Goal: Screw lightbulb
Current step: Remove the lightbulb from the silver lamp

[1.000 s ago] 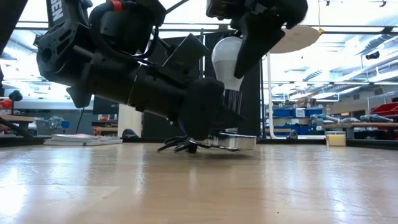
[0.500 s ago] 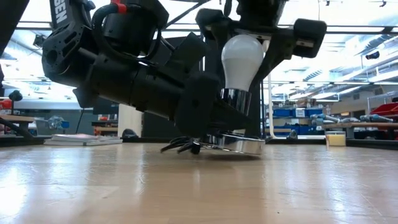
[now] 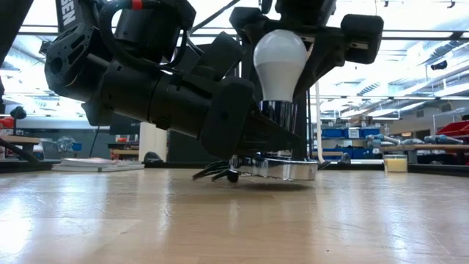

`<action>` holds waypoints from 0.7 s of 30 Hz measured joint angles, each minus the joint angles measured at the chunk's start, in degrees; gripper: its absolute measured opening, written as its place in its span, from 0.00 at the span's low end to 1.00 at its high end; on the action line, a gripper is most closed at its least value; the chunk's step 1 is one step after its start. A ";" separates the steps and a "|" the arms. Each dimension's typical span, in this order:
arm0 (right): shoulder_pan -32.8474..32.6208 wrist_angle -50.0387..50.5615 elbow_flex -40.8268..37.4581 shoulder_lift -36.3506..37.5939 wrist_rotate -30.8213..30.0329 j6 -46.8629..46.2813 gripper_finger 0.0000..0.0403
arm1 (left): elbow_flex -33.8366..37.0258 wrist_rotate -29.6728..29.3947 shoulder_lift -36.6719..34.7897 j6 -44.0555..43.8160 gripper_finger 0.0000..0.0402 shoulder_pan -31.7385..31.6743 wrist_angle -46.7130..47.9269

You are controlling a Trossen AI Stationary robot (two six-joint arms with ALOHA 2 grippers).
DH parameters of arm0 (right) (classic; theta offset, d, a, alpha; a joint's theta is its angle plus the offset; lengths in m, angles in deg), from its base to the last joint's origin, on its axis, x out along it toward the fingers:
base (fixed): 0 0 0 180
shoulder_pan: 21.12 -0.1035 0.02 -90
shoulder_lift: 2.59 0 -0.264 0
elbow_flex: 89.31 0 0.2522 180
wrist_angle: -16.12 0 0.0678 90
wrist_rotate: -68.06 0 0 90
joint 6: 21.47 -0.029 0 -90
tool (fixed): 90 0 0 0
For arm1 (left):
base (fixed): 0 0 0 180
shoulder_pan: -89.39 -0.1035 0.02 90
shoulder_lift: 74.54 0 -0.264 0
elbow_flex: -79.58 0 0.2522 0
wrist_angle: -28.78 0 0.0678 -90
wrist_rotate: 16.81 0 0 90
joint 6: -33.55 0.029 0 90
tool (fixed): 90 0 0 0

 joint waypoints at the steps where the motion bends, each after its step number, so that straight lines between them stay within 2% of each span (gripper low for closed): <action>1: -0.02 0.25 0.00 -0.01 -0.85 -2.37 0.73 | 0.00 -0.06 0.00 -0.01 0.45 0.00 0.00; 11: -0.46 12.36 0.02 1.74 -3.77 -19.10 0.82 | -0.01 -0.73 0.00 -0.32 0.46 -0.03 0.11; 17: -0.54 15.79 -0.07 5.71 -0.34 -41.87 0.82 | -0.02 -0.86 0.00 -0.72 0.46 -0.05 0.09; 21: -1.73 15.65 -4.31 8.92 -0.40 -56.99 0.80 | -0.02 -0.88 -0.02 -0.87 0.46 -0.07 0.05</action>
